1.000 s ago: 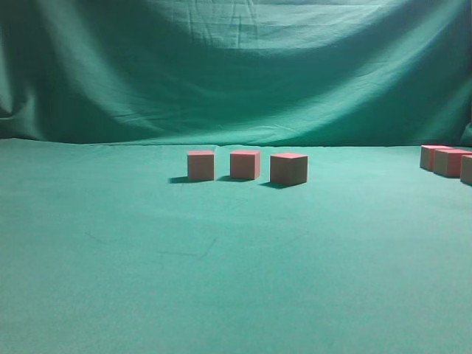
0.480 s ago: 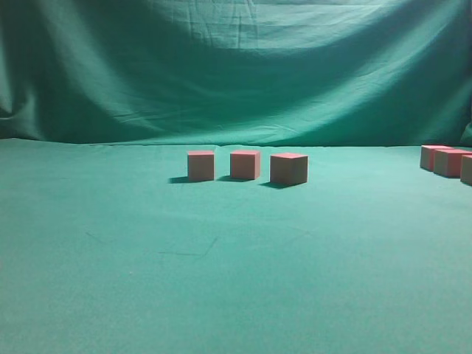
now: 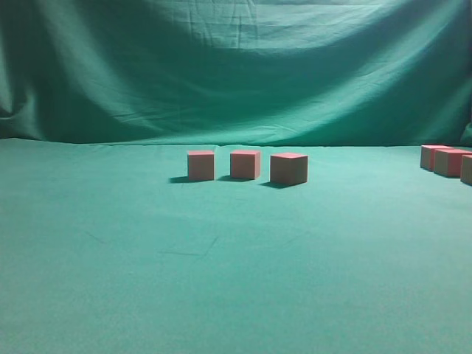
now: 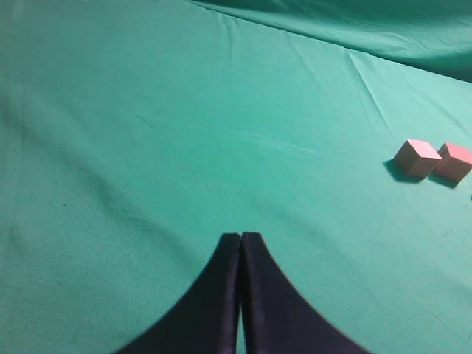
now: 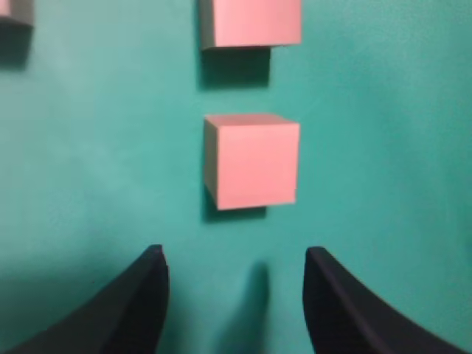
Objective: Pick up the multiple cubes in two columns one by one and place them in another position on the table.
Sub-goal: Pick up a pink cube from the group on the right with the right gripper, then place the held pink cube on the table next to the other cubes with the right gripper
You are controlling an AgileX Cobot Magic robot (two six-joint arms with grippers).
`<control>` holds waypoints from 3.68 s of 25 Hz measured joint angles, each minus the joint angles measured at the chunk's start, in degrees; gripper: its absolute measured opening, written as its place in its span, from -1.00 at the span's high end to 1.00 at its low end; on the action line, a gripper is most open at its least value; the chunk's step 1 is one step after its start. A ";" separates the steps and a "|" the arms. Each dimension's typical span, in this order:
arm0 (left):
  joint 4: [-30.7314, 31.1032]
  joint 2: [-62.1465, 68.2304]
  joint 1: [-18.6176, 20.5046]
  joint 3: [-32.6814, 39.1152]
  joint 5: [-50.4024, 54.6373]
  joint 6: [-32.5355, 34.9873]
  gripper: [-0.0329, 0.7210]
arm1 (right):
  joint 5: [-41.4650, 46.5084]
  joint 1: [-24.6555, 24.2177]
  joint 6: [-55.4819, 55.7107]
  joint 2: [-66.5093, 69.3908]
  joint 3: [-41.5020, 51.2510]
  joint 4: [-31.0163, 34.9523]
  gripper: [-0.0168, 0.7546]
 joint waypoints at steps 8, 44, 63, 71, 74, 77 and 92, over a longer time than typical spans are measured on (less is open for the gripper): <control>0.00 0.00 0.00 0.00 0.00 0.00 0.91 | -5.24 -3.29 3.45 2.06 0.00 -1.34 -0.09; 0.00 0.00 0.00 0.00 0.00 0.00 0.91 | 4.90 -2.27 3.68 -9.09 0.00 13.95 0.26; 0.00 0.00 0.00 0.00 0.00 0.00 0.91 | -7.06 39.01 -8.43 -18.73 0.00 31.11 0.26; 0.00 0.00 0.00 0.00 0.00 0.00 0.91 | -4.46 42.37 -8.23 -13.92 0.09 33.27 0.26; 0.00 0.00 0.00 0.00 0.00 0.00 0.91 | -7.57 47.70 -8.23 -11.41 0.09 34.63 0.26; 0.00 0.00 0.00 0.00 0.00 0.00 0.91 | -11.01 53.38 -8.23 -8.40 -1.40 34.34 0.26; 0.00 0.00 0.00 0.00 0.00 0.00 0.91 | 15.13 55.85 17.37 17.50 -43.55 -2.34 0.26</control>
